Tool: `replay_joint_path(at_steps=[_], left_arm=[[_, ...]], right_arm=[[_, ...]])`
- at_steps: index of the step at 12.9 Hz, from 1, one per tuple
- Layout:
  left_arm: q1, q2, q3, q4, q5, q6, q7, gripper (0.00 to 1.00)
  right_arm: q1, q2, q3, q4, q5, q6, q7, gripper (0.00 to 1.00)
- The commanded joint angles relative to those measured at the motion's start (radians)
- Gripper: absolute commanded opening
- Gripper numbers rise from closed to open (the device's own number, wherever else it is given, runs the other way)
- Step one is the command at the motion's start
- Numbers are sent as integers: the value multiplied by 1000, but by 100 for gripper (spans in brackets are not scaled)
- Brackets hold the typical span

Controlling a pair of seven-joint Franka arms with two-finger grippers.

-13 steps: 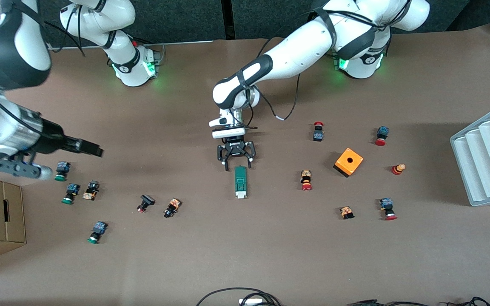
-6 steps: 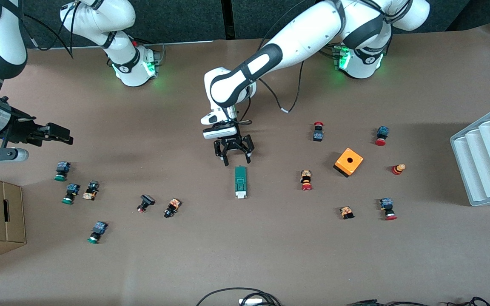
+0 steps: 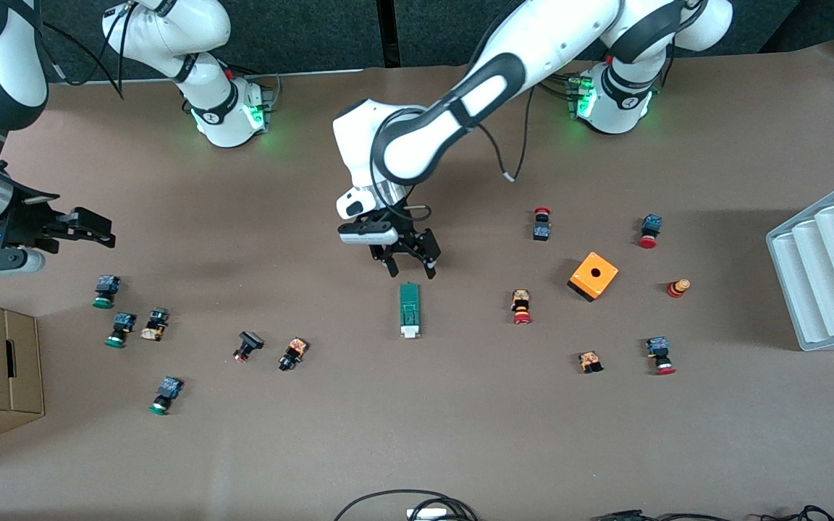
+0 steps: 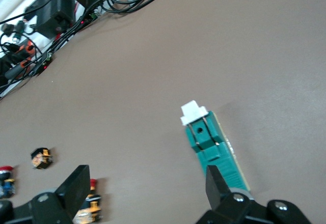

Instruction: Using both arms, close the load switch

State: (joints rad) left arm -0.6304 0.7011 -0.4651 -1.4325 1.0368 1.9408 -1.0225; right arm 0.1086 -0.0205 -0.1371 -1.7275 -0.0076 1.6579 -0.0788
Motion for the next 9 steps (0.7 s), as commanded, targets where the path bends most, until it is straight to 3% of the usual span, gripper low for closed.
replay_joint_path(at_steps=[1, 6, 9], left_arm=[[73, -89, 0, 4, -176, 12, 242, 100], [210, -239, 2, 3, -510, -16, 554, 100], [303, -307, 2, 18, -656, -112, 714, 100]], right_arm=[[2, 14, 5, 46, -48, -3, -12, 100], [19, 14, 13, 55, -46, -17, -7, 100], [22, 17, 11, 57, -41, -17, -6, 100]])
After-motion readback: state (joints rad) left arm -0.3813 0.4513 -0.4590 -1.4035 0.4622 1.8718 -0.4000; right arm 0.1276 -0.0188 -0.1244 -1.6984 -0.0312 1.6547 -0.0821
